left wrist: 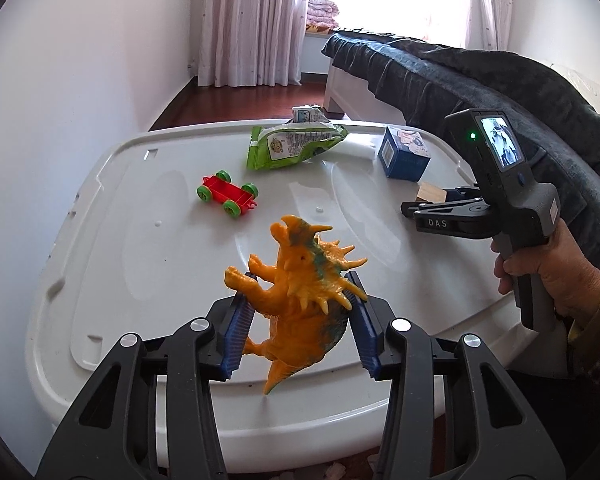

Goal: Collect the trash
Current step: 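Lift the dinosaur with the left gripper while the right gripper grasps the wooden block, then carry both items over the bin and open both grippers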

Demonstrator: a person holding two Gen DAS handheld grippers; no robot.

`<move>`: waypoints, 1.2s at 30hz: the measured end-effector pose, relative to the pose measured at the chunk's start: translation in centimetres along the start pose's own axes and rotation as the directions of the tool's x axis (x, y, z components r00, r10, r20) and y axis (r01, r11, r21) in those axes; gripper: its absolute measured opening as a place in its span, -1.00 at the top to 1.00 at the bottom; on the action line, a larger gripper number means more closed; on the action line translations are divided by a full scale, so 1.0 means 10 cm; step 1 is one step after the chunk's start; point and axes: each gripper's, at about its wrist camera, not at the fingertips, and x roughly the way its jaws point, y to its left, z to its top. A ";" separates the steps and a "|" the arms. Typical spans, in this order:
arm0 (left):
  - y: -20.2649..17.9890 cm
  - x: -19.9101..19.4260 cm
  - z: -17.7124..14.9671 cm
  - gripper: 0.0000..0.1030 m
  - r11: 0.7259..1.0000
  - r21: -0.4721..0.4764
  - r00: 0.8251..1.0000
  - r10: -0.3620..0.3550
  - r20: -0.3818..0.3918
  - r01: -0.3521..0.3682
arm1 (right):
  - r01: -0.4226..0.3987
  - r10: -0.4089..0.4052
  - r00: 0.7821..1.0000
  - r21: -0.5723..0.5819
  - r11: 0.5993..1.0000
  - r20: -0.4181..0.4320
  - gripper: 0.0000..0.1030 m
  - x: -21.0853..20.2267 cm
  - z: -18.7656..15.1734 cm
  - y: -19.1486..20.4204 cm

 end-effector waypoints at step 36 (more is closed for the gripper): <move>-0.09 -0.91 -1.54 0.14 1.000 0.005 0.985 0.022 -0.174 -0.021 | -0.160 0.163 0.979 0.034 0.987 -0.121 0.09 -1.55 -2.46 1.27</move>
